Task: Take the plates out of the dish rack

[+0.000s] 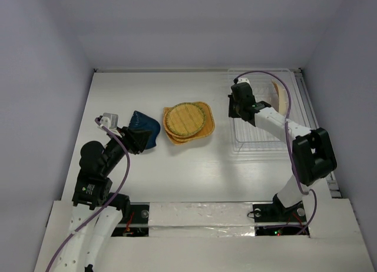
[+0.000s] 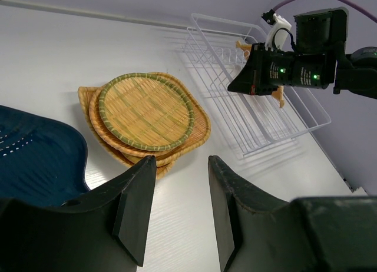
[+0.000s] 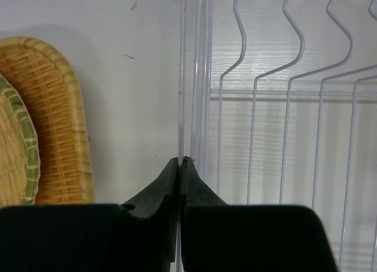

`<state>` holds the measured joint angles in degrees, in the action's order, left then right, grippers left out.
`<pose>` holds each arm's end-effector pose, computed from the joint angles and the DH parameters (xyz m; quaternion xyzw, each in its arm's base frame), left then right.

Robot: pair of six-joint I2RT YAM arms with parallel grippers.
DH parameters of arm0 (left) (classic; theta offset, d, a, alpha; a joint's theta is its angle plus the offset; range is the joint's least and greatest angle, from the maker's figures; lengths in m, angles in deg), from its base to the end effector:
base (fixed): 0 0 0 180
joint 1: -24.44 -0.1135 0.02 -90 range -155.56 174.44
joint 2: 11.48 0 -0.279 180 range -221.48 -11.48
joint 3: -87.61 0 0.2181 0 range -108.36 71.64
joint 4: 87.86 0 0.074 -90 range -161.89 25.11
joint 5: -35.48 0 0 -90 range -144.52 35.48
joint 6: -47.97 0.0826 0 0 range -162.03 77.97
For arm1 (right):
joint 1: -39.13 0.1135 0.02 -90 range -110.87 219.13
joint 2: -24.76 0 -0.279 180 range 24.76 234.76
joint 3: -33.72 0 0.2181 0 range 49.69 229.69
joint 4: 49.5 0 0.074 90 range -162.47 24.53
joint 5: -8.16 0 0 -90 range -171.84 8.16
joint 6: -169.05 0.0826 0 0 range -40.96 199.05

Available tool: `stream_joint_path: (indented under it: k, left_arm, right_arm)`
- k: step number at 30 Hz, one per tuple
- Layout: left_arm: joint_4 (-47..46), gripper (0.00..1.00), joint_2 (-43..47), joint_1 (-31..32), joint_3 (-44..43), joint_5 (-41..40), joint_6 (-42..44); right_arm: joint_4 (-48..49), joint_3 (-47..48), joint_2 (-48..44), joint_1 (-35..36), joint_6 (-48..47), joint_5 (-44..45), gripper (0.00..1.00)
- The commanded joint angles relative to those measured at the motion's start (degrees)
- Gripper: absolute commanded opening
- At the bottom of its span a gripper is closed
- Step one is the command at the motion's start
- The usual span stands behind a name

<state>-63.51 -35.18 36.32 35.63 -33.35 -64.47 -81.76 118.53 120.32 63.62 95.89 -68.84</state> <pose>0.0988 -0.0513 0.3393 0.0720 0.6803 -0.3318 0.6495 0.3483 0.1382 0.2451 -0.0158 0.9122 0.0426 0.4073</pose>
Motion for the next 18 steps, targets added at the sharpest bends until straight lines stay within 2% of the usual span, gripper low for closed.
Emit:
stream_joint_path:
  k: [1, 5, 6, 7, 8, 9, 11, 12, 13, 15, 17, 18]
  left_arm:
    - [-3.28, 0.38, 0.24, -0.28, 0.85, 0.54, -0.24]
    - [-3.2, 0.38, 0.15, -0.28, 0.85, 0.63, -0.24]
    - [-3.28, 0.38, 0.15, -0.28, 0.85, 0.63, -0.24]
    - [-3.28, 0.38, 0.06, -0.28, 0.85, 0.63, -0.24]
    - [-3.28, 0.38, 0.06, -0.28, 0.85, 0.8, -0.24]
    - [-3.28, 0.38, -0.03, -0.28, 0.85, 0.72, -0.24]
    - [-3.28, 0.38, -0.03, -0.28, 0.85, 0.72, -0.24]
    - [-3.37, 0.38, -0.03, -0.28, 0.85, 0.72, -0.24]
    - [-3.37, 0.38, 0.06, -0.28, 0.85, 0.8, -0.24]
    - [-3.37, 0.38, 0.06, -0.28, 0.85, 0.89, -0.24]
    - [-3.37, 0.38, 0.32, -0.28, 0.85, 0.98, -0.24]
    - [-3.37, 0.38, 0.41, -0.28, 0.85, 0.89, -0.24]
  right_arm:
    - [-3.13, 1.12, -0.3, 0.47, -3.75, -0.07, 0.0]
    - [-1.99, 2.26, 0.84, 1.0, -3.14, -1.66, 0.0]
    - [-1.73, 2.44, 0.67, 1.0, -2.96, -1.05, 0.01]
    - [-1.29, 2.53, 0.5, 1.0, -2.69, -0.87, 0.07]
    - [-0.76, 2.7, 0.32, 1.0, -2.52, -0.95, 0.18]
    - [-0.41, 2.79, -0.99, 1.0, -2.17, -1.21, 0.4]
    - [1.34, 2.27, -3.18, 1.0, -1.99, -2.18, 0.6]
    - [1.61, 1.92, -5.55, 1.0, -1.47, -1.92, 0.74]
    - [1.62, 1.91, -6.79, 1.0, -1.37, -0.79, 0.78]
    - [1.44, 2.0, -9.16, 1.0, -1.11, 1.58, 0.8]
    - [2.31, 1.74, -12.68, 1.0, -1.02, 3.52, 0.79]
    - [3.1, 1.3, -13.99, 1.0, -1.28, 4.49, 0.74]
